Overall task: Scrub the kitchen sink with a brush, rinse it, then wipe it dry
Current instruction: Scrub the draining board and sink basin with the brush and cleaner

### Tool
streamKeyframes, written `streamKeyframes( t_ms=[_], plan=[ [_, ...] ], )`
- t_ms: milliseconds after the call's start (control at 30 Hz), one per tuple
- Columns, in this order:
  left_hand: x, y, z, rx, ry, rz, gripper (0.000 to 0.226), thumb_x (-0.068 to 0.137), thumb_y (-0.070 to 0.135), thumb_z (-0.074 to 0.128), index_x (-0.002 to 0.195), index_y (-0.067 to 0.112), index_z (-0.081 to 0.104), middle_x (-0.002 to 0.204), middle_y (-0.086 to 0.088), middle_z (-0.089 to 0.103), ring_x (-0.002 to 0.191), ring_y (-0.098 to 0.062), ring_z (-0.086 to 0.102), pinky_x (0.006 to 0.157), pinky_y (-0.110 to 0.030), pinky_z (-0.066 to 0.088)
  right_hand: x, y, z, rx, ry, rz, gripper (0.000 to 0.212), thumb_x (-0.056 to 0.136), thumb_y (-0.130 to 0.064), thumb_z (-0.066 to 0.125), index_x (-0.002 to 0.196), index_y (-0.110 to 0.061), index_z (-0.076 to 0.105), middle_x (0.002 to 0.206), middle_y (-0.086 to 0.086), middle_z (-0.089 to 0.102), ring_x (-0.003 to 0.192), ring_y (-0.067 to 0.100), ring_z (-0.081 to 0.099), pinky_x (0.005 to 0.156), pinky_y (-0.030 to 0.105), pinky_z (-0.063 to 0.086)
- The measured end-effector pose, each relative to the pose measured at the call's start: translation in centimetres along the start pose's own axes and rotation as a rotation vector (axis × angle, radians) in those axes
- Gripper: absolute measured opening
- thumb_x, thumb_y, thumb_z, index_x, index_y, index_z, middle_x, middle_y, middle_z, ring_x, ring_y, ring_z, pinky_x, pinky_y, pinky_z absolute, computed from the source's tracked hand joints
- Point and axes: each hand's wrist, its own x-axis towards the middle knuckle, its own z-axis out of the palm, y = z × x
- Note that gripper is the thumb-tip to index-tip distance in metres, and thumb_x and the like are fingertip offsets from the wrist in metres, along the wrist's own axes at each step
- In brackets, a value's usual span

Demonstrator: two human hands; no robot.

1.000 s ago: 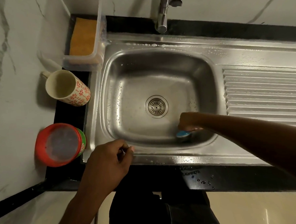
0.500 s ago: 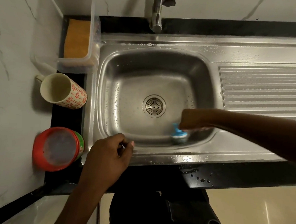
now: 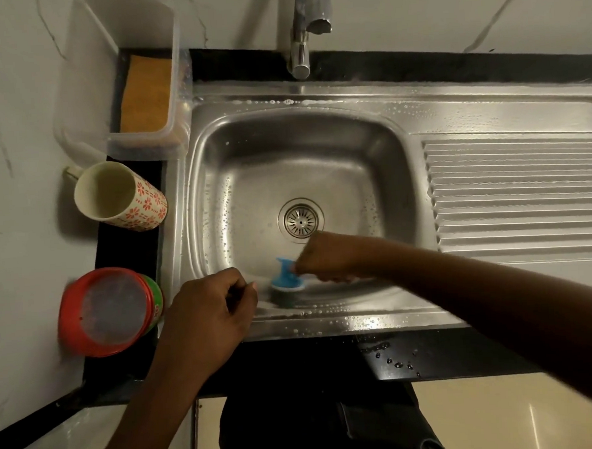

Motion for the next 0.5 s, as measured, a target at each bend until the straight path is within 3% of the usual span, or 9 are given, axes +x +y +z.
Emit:
streamKeyframes(
  t_ms=[67, 100, 200, 267, 333, 433, 500],
  plan=[
    [0.1, -0.1, 0.1, -0.008, 0.007, 0.002, 0.024, 0.096, 0.040, 0.069, 0.075, 0.028, 0.064, 0.060, 0.013, 0.063, 0.056, -0.007, 0.063, 0.053, -0.035, 0.055, -2.4, 3.8, -3.1, -0.213, 0.009, 0.116, 0.026, 0.098, -0.037, 0.064, 0.093, -0.011, 0.069, 0.081, 0.004, 0.066, 0.069, 0.021, 0.061, 0.069, 0.034, 0.055],
    [0.1, -0.1, 0.1, -0.010, 0.011, 0.004, 0.025, 0.096, 0.040, 0.069, 0.075, 0.028, 0.064, 0.060, 0.013, 0.064, 0.055, -0.008, 0.063, 0.053, -0.034, 0.055, -3.5, 5.4, -4.5, -0.295, 0.021, 0.184, 0.023, 0.099, -0.036, 0.064, 0.095, -0.015, 0.069, 0.085, 0.003, 0.064, 0.072, 0.018, 0.059, 0.070, 0.032, 0.052],
    [-0.1, 0.1, 0.0, -0.011, 0.018, 0.009, 0.025, 0.096, 0.041, 0.068, 0.075, 0.028, 0.064, 0.060, 0.013, 0.063, 0.056, -0.008, 0.064, 0.053, -0.032, 0.054, -4.7, 7.8, -6.3, -0.382, 0.076, 0.279, 0.033, 0.100, -0.036, 0.063, 0.110, -0.006, 0.072, 0.095, 0.007, 0.066, 0.083, 0.024, 0.060, 0.076, 0.035, 0.053],
    [-0.1, 0.1, -0.1, -0.012, 0.014, -0.001, 0.024, 0.096, 0.041, 0.067, 0.077, 0.028, 0.065, 0.060, 0.012, 0.064, 0.057, -0.007, 0.064, 0.054, -0.031, 0.054, -3.8, 5.6, -4.2, -0.303, 0.076, 0.202, 0.035, 0.099, -0.039, 0.062, 0.111, -0.008, 0.073, 0.098, 0.008, 0.069, 0.092, 0.029, 0.065, 0.085, 0.039, 0.055],
    [-0.1, 0.3, -0.1, -0.004, 0.004, -0.005, 0.021, 0.096, 0.040, 0.068, 0.078, 0.028, 0.065, 0.062, 0.012, 0.065, 0.058, -0.006, 0.065, 0.055, -0.030, 0.055, -1.8, 2.0, -0.7, -0.167, 0.063, 0.063, 0.035, 0.100, -0.038, 0.060, 0.104, -0.006, 0.074, 0.091, 0.008, 0.068, 0.085, 0.028, 0.065, 0.077, 0.036, 0.054],
    [-0.2, 0.3, -0.1, 0.017, 0.022, 0.004, 0.020, 0.095, 0.032, 0.071, 0.077, 0.027, 0.064, 0.061, 0.011, 0.064, 0.058, -0.006, 0.064, 0.053, -0.026, 0.052, 0.3, -3.1, 3.6, -0.052, 0.163, -0.135, 0.044, 0.103, -0.039, 0.056, 0.078, -0.005, 0.071, 0.071, 0.007, 0.060, 0.061, 0.019, 0.054, 0.062, 0.033, 0.044],
    [-0.1, 0.5, -0.1, 0.028, 0.036, -0.001, 0.022, 0.093, 0.028, 0.071, 0.073, 0.026, 0.062, 0.059, 0.010, 0.062, 0.056, -0.008, 0.063, 0.052, -0.025, 0.048, -0.2, -3.6, 4.7, 0.006, 0.208, -0.180, 0.041, 0.103, -0.039, 0.056, 0.085, -0.007, 0.074, 0.076, 0.009, 0.067, 0.066, 0.020, 0.059, 0.065, 0.034, 0.048]
  ],
)
